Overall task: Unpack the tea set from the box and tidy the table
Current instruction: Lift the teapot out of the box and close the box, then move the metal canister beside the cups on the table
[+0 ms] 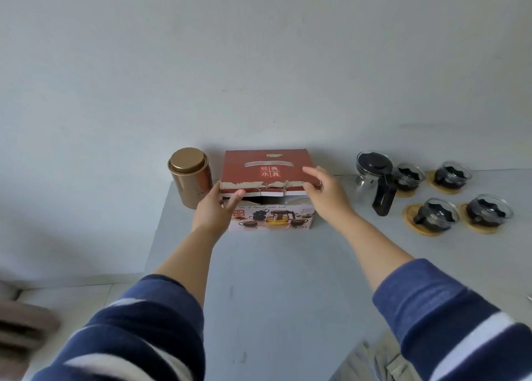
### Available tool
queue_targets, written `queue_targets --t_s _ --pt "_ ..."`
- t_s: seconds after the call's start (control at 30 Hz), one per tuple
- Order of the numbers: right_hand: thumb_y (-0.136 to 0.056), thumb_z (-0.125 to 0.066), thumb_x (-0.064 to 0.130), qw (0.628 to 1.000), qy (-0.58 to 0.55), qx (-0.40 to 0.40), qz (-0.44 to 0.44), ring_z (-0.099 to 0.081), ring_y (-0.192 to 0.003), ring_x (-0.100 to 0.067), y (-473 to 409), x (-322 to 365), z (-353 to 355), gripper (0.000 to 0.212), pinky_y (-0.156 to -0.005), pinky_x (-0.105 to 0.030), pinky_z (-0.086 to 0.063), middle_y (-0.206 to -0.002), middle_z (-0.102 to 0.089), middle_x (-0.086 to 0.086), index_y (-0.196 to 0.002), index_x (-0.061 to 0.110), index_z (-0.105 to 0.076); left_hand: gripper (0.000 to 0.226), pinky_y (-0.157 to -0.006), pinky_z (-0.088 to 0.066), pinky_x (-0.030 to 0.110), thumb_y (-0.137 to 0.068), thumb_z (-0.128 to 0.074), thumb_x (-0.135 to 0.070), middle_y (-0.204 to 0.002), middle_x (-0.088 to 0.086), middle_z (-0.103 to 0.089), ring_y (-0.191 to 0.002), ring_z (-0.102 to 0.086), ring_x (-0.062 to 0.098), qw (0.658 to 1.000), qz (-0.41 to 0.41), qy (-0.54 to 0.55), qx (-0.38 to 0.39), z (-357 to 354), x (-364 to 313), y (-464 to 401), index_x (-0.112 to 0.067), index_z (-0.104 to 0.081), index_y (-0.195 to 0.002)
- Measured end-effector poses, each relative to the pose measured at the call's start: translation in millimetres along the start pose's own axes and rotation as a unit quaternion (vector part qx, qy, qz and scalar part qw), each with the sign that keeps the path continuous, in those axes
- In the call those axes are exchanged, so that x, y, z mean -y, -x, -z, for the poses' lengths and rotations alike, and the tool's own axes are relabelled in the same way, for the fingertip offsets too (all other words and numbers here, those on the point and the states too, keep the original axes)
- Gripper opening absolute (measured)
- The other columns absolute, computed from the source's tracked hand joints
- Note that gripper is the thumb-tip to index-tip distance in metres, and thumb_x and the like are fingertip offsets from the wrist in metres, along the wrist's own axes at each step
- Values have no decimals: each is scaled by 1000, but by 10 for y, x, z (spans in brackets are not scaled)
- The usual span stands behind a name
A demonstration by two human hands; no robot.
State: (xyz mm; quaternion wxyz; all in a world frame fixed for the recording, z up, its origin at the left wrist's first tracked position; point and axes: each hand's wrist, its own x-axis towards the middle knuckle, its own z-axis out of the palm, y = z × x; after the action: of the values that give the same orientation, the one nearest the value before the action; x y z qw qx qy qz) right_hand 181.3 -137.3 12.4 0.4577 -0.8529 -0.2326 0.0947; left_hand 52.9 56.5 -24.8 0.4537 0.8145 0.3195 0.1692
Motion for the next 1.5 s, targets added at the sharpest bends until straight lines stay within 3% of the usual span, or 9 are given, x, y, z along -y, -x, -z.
queue_targets --t_s 0.17,0.37,0.53,0.8,1.0,1.13,1.37,1.43,1.5 --pt "-101 -37 8 995 86 -44 33 -34 -142 -21 56 -114 -77 38 -109 -19 -26 -156 -32 -8 -130 16 -60 42 -84 -55 38 -95 -51 -46 -104 -9 -68 -100 -66 19 1000 -12 4 -11 -16 42 12 -33 -52 -134" --pt "-101 -37 10 990 114 -44 63 -34 -142 -21 13 -164 -111 38 -106 -19 -28 -157 -29 -8 -133 15 -56 45 -83 -57 39 -92 -53 -51 -113 -8 -71 -99 -67 17 1000 -7 -3 -23 -22 20 -7 -38 -51 -135" --pt "-101 -37 9 985 140 -51 85 -30 -144 -24 16 -197 -121 39 -113 -33 -33 -157 -30 -8 -135 19 -56 65 -93 -55 41 -88 -57 -54 -129 -12 -64 -112 -65 15 1000 10 18 2 -38 51 15 -41 -34 -146" --pt "-102 -38 15 979 182 -51 81 -43 -136 -21 -17 -243 -91 37 -96 -33 -46 -154 -36 -1 -128 27 -62 55 -88 -56 39 -92 -58 -45 -123 -10 -66 -109 -65 17 1000 15 10 -4 -83 27 -13 -38 -40 -144" --pt "-95 -44 8 958 274 -66 55 -27 -143 -28 3 -84 -171 38 -115 -43 -23 -152 -37 -9 -127 20 -61 71 -95 -48 33 -91 -60 -45 -144 -6 -52 -129 -53 17 997 51 40 44 -45 72 12 -30 -28 -152" --pt "-91 -49 8 949 292 -53 111 -31 -140 -28 -38 281 -378 38 -113 -41 -25 -147 -42 -9 -126 18 -58 83 -116 -29 42 -91 -56 -49 -160 4 -27 -145 -30 25 983 81 -131 99 71 247 190 -16 -16 -156" --pt "-87 -46 -1 948 187 60 251 -45 -123 -27 -110 1101 -1187 42 -101 -30 -36 -128 -54 -8 -126 11 -57 104 -121 -12 45 -85 -51 -67 -164 -1 10 -152 6 19 901 95 -362 218 291 690 624 -14 4 -156" --pt "-88 -49 2 959 149 87 226 -43 -127 -27 -164 1269 -1400 49 -103 -29 -34 -136 -47 -10 -136 11 -47 118 -122 -10 44 -78 -57 -71 -163 -1 16 -151 11 19 890 78 -385 231 293 721 663 -13 11 -155" --pt "-87 -58 12 984 88 106 113 -38 -131 -26 -277 1387 -1654 69 -106 -32 -32 -144 -35 -11 -148 14 -25 121 -122 -8 45 -76 -60 -70 -163 0 18 -151 13 20 888 73 -391 232 300 759 661 -12 13 -154"
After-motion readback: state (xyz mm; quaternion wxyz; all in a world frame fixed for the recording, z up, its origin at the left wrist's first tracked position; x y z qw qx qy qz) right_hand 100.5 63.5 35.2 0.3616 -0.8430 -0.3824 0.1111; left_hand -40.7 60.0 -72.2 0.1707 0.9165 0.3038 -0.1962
